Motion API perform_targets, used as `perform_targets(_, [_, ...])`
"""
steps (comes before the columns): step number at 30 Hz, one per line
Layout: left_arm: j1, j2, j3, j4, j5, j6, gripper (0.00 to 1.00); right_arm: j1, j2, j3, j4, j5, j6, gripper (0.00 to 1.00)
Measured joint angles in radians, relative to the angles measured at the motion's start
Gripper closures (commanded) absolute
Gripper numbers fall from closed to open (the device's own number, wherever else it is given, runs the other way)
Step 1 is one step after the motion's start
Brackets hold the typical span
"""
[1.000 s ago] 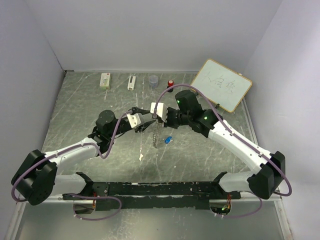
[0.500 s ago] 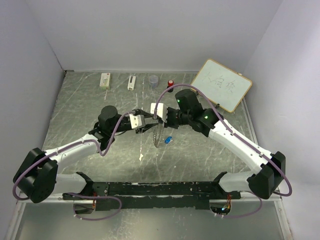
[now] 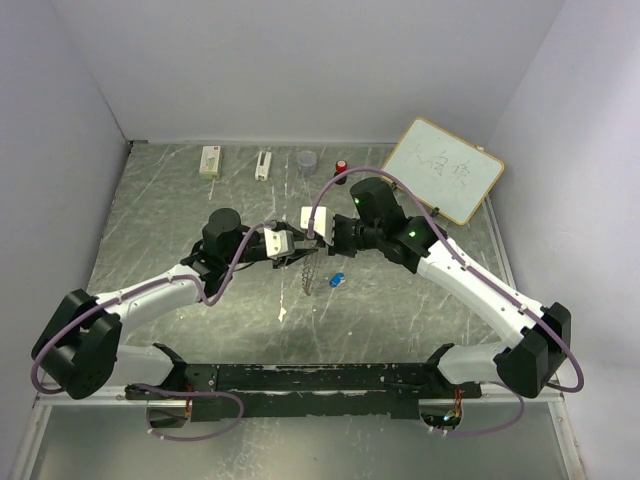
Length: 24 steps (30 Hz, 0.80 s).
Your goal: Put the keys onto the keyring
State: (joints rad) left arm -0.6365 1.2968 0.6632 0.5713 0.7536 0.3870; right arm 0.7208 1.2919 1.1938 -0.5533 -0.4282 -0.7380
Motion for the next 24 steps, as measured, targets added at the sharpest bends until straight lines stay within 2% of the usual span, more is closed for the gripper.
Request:
perform_targets(3, [0.000, 0.011, 0.003, 0.000, 0.007, 0.000, 0.67, 0.000, 0.000, 0.000, -0.003, -0.003, -0.002, 1.00])
perform_targets(14, [0.000, 0.022, 0.021, -0.023, 0.027, 0.003, 0.79, 0.000, 0.000, 0.000, -0.017, -0.004, -0.005, 1.00])
perform_targets(18, [0.000, 0.022, 0.023, -0.030, 0.031, 0.006, 0.93, 0.000, 0.001, 0.000, -0.019, -0.005, -0.005, 1.00])
perform_targets(24, [0.000, 0.021, 0.023, -0.043, 0.038, 0.010, 0.93, 0.000, 0.011, 0.003, -0.024, -0.010, -0.004, 1.00])
